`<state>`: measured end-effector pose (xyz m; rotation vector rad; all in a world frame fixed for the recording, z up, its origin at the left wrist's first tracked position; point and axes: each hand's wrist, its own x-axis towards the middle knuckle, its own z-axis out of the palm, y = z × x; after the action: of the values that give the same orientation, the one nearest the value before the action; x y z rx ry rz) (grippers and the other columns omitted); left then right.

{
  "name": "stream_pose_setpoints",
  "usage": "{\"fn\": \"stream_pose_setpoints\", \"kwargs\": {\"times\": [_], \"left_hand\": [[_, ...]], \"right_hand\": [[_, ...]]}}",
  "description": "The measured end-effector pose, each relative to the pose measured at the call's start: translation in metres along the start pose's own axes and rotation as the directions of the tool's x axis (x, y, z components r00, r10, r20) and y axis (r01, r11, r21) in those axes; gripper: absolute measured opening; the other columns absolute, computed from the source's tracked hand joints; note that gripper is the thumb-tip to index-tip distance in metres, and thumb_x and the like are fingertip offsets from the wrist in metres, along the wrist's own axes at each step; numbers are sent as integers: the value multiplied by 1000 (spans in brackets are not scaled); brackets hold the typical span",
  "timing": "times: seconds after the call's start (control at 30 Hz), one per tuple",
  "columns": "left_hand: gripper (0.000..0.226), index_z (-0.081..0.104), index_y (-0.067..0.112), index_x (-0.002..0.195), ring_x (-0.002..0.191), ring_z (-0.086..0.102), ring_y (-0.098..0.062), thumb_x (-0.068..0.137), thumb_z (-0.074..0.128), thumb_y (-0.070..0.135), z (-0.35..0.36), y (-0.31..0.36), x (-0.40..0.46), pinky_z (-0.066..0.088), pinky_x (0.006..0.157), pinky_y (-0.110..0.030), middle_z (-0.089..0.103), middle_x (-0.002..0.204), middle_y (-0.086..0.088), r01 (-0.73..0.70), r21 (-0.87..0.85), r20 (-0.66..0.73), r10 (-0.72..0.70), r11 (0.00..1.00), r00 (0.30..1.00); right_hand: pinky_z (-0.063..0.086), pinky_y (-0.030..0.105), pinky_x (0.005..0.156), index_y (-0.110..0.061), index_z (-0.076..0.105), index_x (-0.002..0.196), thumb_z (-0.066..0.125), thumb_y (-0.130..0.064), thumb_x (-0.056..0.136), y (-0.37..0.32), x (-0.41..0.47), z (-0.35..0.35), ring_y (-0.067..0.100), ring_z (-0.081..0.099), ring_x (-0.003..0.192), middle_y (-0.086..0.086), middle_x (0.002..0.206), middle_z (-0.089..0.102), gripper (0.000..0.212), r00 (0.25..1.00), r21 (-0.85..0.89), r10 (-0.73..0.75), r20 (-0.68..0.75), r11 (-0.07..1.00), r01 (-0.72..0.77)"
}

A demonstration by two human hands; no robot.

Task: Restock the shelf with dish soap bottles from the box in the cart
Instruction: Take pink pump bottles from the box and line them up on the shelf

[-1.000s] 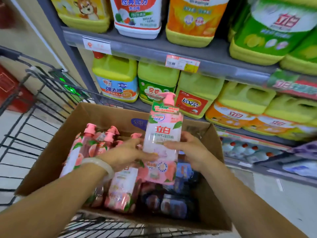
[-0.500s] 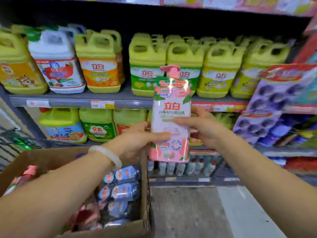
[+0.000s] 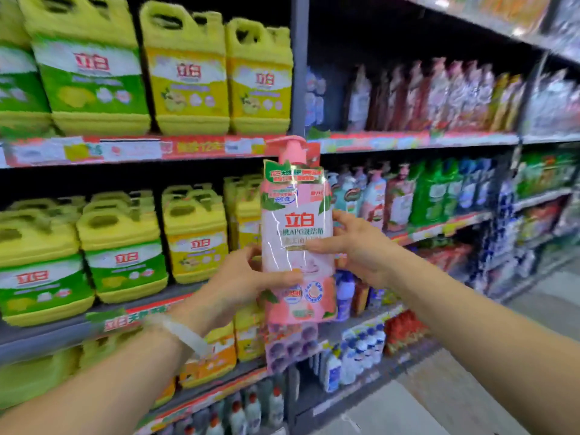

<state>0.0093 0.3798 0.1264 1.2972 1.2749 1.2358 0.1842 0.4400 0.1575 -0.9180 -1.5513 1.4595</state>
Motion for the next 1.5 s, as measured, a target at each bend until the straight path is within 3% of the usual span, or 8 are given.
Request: {"fn": "stream_pose_setpoints", "kwargs": {"times": [0.1,0.3,0.43,0.63,0.77,1.0,1.2,1.5], "left_hand": [[55,59,6,112,82,70,-25,62,82,7,31,20,47,55,66,-35,73,98,-12,-51,5,51,50,999,997],[39,64,10,98,59,69,-8,64,81,3,81,65,153,53,49,-21,74,72,3,-199,56,162,188,978,969],[36,66,14,97,69,71,-11,66,82,7,107,97,224,58,66,-29,75,80,2,-262,92,221,237,961,946],[35,66,16,97,63,70,-9,66,82,13,155,129,308,53,51,-19,74,86,0,-345,118,278,303,931,912],[36,67,12,100,73,72,-13,66,81,13,188,147,359,59,61,-25,74,93,-3,-393,126,290,345,911,893],[39,68,9,100,69,71,-12,66,83,19,250,185,447,58,60,-24,75,88,-3,-440,226,163,411,869,897],[57,69,6,105,97,69,-33,55,90,21,286,211,514,52,92,-49,73,99,-15,-369,301,-3,388,879,922],[37,66,5,107,92,70,-26,71,78,6,288,211,588,58,80,-38,72,102,-12,-258,334,-157,323,907,933]], "right_hand": [[55,34,72,-12,54,125,69,3,77,-15,18,-47,18,68,86,6,110,69,53,998,0,-54,-41,999,54],[52,36,77,-14,59,114,66,1,79,-47,77,-132,22,67,89,4,105,70,38,974,-21,-158,-160,987,157],[53,36,76,-16,61,105,64,0,82,-77,114,-183,22,68,90,4,102,71,28,957,-50,-203,-205,979,197],[53,43,86,-16,60,108,68,-4,78,-103,163,-257,26,67,99,5,107,71,33,926,-106,-262,-271,965,242],[54,38,80,-15,60,107,64,-1,82,-119,192,-308,23,67,97,4,106,71,29,911,-128,-320,-260,946,296],[54,26,58,-12,58,116,58,1,85,-152,271,-408,18,67,84,4,102,69,34,909,-110,-396,-130,917,384],[55,33,66,-6,56,123,63,1,81,-176,353,-472,25,67,94,10,113,68,43,907,-126,-421,-5,900,417],[51,40,93,-10,60,111,59,7,82,-176,451,-498,27,62,108,9,110,68,33,879,-135,-433,199,877,462]]}}
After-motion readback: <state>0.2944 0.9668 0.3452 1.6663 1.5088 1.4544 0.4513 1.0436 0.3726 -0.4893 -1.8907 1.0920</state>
